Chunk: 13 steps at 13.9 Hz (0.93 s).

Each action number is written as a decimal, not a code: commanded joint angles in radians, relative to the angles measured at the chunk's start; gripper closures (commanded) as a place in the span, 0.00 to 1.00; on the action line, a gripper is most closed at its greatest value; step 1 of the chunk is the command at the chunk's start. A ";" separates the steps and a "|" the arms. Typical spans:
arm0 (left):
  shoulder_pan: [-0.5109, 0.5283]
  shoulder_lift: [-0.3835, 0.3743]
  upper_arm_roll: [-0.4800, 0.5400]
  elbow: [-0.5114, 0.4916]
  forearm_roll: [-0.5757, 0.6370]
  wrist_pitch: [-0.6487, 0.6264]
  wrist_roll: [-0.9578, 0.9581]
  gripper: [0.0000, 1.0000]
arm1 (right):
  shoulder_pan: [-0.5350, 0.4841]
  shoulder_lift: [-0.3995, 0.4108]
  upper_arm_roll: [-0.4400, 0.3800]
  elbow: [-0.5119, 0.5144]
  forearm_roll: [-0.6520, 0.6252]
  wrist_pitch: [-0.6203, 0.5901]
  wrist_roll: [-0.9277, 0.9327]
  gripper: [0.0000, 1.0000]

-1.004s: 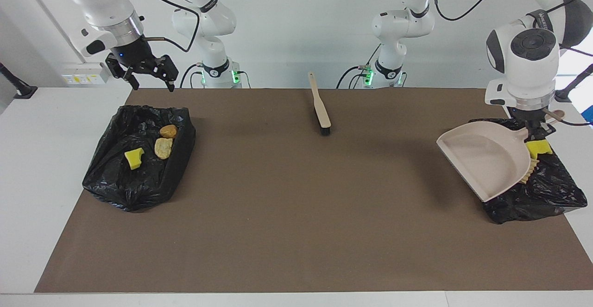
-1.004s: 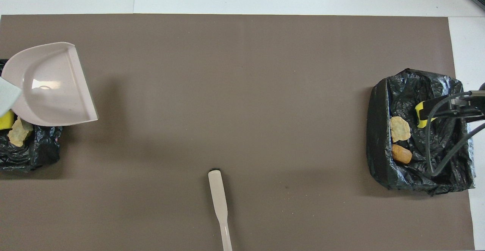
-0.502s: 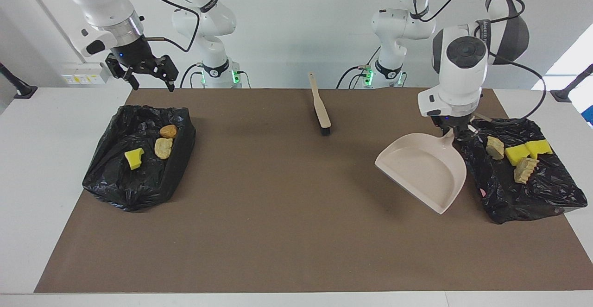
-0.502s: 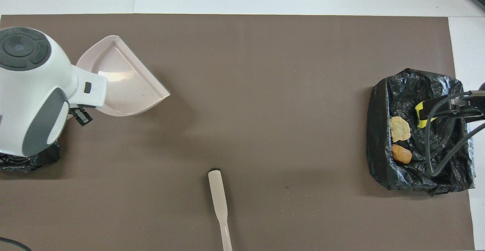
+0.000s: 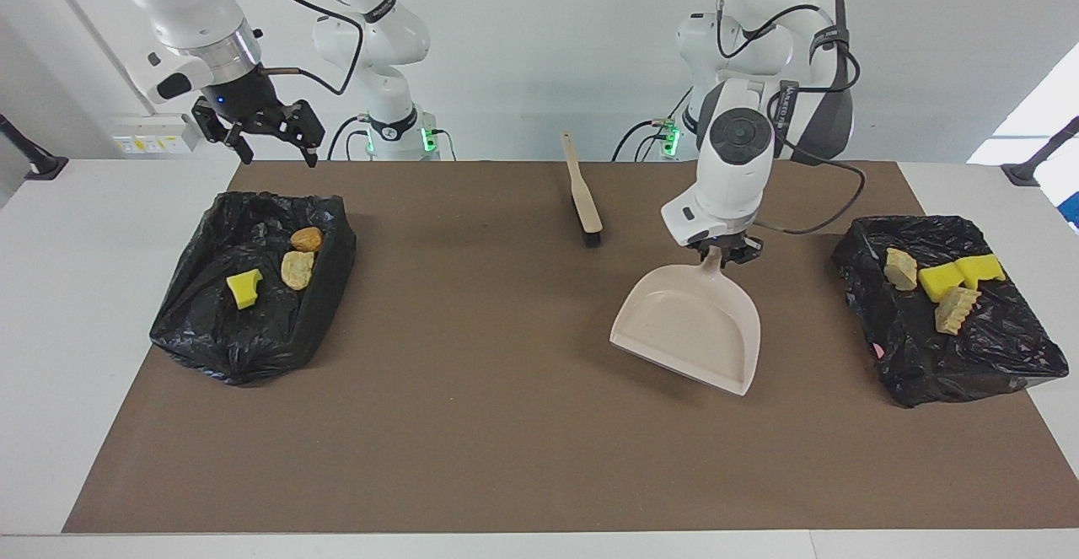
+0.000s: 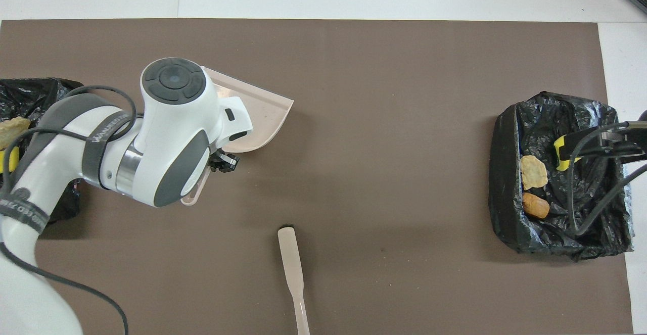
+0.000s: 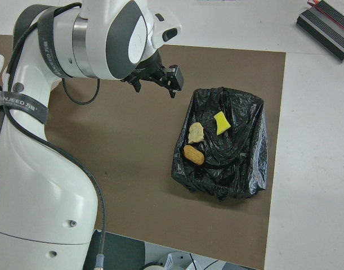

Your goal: Sweep and dump trash in bin

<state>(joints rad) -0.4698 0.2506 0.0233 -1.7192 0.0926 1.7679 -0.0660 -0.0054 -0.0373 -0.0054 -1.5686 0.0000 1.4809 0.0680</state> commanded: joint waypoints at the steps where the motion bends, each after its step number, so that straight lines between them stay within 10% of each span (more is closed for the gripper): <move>1: -0.033 0.099 0.018 0.136 -0.063 -0.010 -0.168 1.00 | -0.002 -0.006 0.002 -0.008 0.003 0.007 0.016 0.00; 13: -0.142 0.289 0.023 0.265 -0.097 0.058 -0.371 1.00 | -0.002 -0.006 0.002 -0.008 0.003 0.007 0.016 0.00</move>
<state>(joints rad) -0.5972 0.5096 0.0248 -1.5002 0.0055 1.8220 -0.4084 -0.0054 -0.0373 -0.0054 -1.5686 0.0000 1.4809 0.0680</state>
